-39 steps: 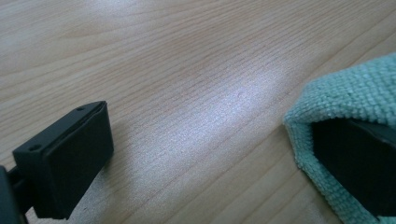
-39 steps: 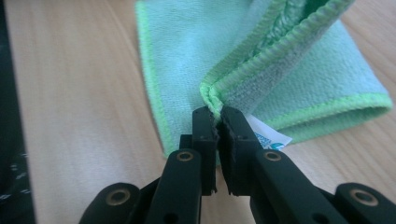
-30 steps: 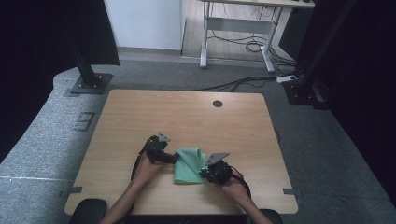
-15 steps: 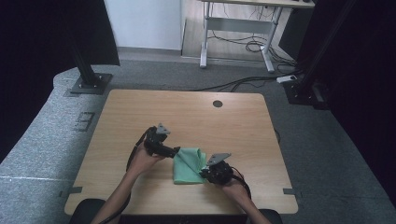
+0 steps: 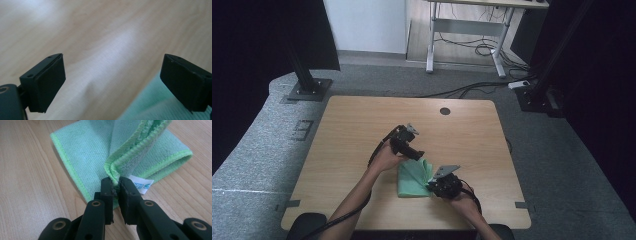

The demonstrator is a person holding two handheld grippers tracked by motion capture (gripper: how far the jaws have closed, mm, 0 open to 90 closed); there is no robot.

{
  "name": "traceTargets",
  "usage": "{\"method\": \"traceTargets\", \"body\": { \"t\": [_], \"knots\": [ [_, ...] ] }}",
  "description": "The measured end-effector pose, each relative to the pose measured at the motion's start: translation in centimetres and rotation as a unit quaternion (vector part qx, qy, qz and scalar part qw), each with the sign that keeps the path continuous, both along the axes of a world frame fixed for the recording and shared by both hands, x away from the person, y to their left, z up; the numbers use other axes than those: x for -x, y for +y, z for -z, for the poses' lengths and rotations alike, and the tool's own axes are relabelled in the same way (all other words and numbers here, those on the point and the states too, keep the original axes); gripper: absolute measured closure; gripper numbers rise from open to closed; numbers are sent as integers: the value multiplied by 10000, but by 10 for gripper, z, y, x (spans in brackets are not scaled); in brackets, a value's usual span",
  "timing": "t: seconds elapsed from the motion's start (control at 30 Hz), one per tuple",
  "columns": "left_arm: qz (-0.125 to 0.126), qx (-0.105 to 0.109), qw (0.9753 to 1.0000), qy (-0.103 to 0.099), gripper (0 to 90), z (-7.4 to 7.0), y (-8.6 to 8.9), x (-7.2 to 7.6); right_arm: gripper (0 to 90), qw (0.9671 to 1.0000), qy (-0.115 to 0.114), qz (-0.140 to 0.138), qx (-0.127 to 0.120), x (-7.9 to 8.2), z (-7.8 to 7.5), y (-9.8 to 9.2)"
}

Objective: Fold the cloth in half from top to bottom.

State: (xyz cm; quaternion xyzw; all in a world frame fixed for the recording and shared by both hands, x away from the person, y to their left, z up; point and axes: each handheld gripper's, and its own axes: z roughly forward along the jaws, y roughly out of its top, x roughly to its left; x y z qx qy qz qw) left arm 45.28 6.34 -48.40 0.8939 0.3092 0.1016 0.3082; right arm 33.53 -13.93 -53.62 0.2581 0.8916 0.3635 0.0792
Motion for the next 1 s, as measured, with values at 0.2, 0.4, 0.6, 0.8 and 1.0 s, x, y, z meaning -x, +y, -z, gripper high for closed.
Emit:
{"method": "traceTargets", "body": {
  "t": [0.2,0.4,0.6,0.8,1.0],
  "knots": [
    [245,178,9994,137,74,0,20,19,796,9999,-43,-35,-85,2,-4,-3],
    [311,245,9992,92,82,1,31,38,751,9999,-32,10,-135,4,-8,-10],
    [280,147,9995,56,82,16,45,60,635,9994,-109,115,-322,8,-17,-28],
    [174,155,9997,88,81,30,56,77,492,9980,-108,278,-557,1,-25,-34],
    [36,97,9998,152,68,44,58,85,282,9974,-103,541,-469,-11,-19,-9]
  ]
}}
